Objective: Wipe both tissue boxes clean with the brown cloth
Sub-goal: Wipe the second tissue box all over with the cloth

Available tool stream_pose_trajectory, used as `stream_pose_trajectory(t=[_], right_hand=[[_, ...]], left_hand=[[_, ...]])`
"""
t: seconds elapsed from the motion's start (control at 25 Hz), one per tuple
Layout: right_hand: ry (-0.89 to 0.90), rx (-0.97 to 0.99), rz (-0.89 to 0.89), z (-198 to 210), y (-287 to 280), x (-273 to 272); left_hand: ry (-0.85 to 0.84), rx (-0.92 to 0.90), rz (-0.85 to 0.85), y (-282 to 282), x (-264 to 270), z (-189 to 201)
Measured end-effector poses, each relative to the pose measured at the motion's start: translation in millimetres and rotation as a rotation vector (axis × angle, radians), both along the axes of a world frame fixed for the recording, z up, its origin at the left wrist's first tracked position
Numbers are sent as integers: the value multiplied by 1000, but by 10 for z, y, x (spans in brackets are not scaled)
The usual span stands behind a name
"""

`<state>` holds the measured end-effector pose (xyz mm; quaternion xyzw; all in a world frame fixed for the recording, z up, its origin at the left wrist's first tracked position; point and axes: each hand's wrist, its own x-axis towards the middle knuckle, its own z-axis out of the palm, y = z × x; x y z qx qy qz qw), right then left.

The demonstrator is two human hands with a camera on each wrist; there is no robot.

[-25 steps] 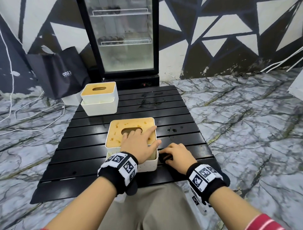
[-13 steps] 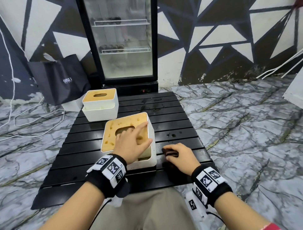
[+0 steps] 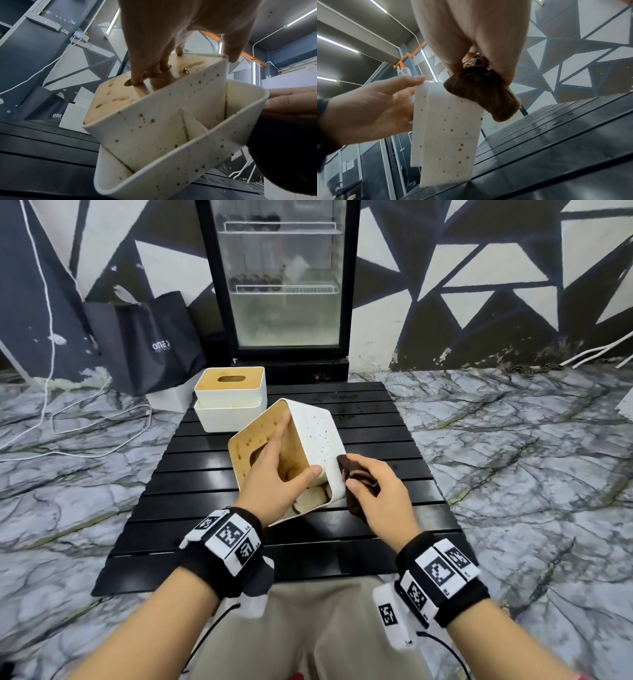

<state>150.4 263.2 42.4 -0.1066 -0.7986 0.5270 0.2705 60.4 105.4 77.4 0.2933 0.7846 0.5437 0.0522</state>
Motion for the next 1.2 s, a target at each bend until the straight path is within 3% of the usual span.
stream_pose_trajectory(t=[0.28, 0.52, 0.72, 0.96, 1.2], right_hand=[[124, 178, -6, -1, -274, -69], [80, 144, -45, -48, -204, -119], [152, 250, 6, 54, -327, -129], [104, 194, -22, -23, -181, -136], [164, 283, 75, 188, -304, -201]], left_hand=[[-23, 1, -50, -100, -74, -37], [-49, 32, -60, -176, -155, -76], [-62, 36, -119, -148, -193, -71], [-96, 57, -126, -162, -247, -83], [-69, 25, -224, -139, -282, -63]])
